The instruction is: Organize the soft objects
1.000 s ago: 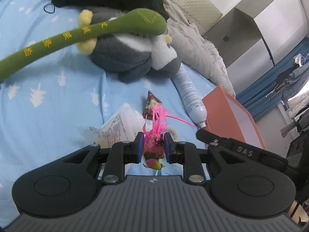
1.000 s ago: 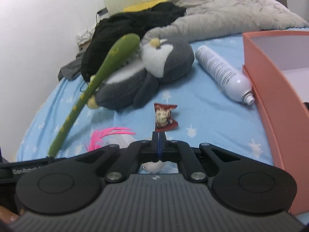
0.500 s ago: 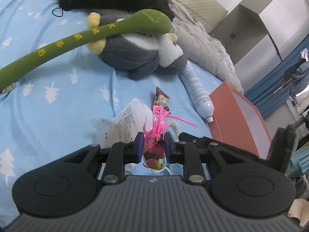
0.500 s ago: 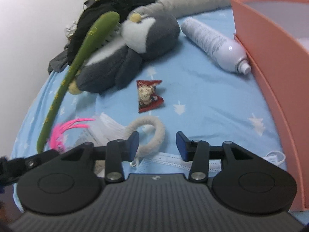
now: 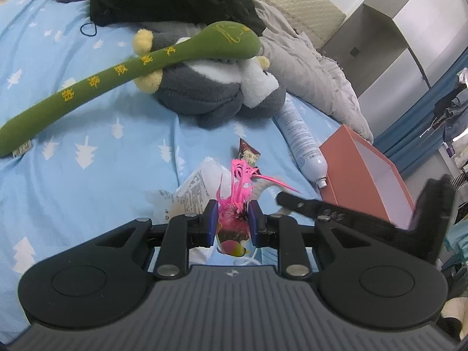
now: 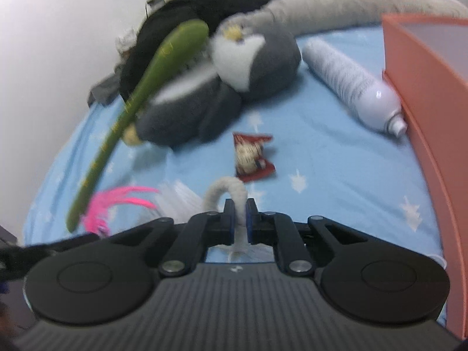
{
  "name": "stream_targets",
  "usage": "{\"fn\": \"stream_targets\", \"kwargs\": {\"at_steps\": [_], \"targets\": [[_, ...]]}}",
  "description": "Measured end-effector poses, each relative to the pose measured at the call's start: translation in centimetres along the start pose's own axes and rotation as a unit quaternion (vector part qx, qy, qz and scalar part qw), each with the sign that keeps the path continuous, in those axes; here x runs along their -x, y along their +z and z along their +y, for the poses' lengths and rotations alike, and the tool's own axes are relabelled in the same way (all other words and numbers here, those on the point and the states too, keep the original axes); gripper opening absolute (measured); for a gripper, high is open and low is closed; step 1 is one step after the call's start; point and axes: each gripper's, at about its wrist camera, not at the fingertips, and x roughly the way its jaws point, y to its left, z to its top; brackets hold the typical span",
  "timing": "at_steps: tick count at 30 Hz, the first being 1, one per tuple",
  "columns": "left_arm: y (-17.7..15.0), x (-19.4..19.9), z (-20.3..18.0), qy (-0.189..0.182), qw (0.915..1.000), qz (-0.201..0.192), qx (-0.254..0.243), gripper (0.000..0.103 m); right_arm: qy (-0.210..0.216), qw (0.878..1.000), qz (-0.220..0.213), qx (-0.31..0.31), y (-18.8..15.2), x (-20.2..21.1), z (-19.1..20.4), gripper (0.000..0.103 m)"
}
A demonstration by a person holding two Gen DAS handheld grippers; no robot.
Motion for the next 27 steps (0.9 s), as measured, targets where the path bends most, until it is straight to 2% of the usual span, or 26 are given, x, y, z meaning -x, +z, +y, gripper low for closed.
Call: {"fn": "stream_targets", "kwargs": {"at_steps": [9,18,27], "targets": [[0.8,1.4,-2.1,-0.002,0.9996,-0.008,-0.027,0.026,-0.001,0.998,-0.057,0.015,1.0,5.5,1.5,0.011],[1.2,3.2,-4.6,-0.008,0.9984,-0.007,-0.055,0.026,-0.021,0.997,-0.07,0.015,0.2,10.3,1.9,0.011],[2.7,4.5,-10.4,-0.041,0.9932,-0.013,-0.109,0.026,-0.042,0.992,-0.112,0.032,1.7,16.2,2.3,0.011]]}}
